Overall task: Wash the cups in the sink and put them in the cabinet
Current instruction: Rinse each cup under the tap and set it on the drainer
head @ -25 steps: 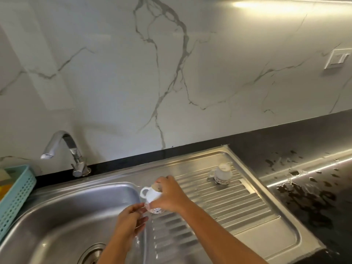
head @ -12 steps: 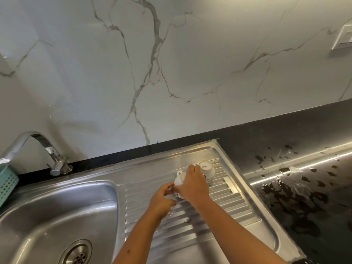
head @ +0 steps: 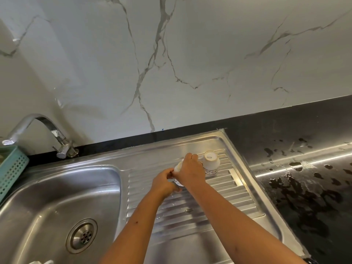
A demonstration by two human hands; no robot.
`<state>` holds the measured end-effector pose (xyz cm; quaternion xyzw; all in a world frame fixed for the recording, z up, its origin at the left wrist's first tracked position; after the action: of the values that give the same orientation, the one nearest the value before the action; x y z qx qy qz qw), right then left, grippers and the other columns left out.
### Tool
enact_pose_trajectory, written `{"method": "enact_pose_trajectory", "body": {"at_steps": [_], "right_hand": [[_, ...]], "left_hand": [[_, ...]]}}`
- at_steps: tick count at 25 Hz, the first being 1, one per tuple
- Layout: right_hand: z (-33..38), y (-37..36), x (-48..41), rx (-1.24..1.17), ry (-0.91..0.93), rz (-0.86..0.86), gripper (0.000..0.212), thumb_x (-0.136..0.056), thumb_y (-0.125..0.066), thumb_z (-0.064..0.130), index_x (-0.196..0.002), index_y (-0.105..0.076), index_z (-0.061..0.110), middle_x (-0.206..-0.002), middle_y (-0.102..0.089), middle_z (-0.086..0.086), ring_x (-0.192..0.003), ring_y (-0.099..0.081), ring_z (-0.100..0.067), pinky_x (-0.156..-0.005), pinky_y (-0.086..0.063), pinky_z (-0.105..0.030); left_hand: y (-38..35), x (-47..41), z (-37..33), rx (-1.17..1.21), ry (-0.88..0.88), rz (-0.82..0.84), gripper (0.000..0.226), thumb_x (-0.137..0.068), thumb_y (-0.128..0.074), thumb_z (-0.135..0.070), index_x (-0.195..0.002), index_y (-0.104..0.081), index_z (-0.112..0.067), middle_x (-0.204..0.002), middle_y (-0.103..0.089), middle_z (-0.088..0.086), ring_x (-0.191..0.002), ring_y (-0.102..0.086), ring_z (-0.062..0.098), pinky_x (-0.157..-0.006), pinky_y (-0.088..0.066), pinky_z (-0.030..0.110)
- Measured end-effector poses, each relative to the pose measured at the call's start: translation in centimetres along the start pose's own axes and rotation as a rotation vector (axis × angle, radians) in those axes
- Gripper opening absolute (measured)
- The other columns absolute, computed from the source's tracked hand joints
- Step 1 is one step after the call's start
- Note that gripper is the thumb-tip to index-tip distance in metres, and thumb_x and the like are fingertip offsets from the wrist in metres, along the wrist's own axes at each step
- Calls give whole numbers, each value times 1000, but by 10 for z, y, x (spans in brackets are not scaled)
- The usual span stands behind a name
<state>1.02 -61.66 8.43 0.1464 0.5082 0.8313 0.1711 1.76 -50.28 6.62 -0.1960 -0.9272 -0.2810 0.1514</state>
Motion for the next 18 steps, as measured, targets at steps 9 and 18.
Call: {"method": "enact_pose_trajectory", "body": {"at_steps": [9, 18], "right_hand": [[8, -10, 8, -36, 7, 65, 55, -84, -64, 42, -120, -38, 9, -118, -48, -9, -105, -58, -25, -83, -48, -31], [44, 12, 29, 411, 122, -68, 46, -87, -62, 35, -123, -43, 13, -110, -59, -5, -100, -60, -24, -77, -47, -31]], "left_hand": [[-4, -10, -1, 93, -22, 51, 58, -87, -61, 3, -135, -45, -26, -131, -52, 4, -105, -51, 22, -71, -56, 30], [18, -10, 27, 129, -46, -20, 63, -81, -74, -10, -134, -43, -26, -119, -48, -7, -113, -54, 24, -92, -53, 38]]}}
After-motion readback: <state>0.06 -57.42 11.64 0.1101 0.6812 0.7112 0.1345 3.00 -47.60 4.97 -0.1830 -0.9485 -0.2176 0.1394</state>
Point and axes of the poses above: each hand's wrist, its own x-axis away from the middle knuckle, its own y-axis out of the back of the hand, z = x × y, the point moved 5 cm from there along -x, towards the middle knuckle
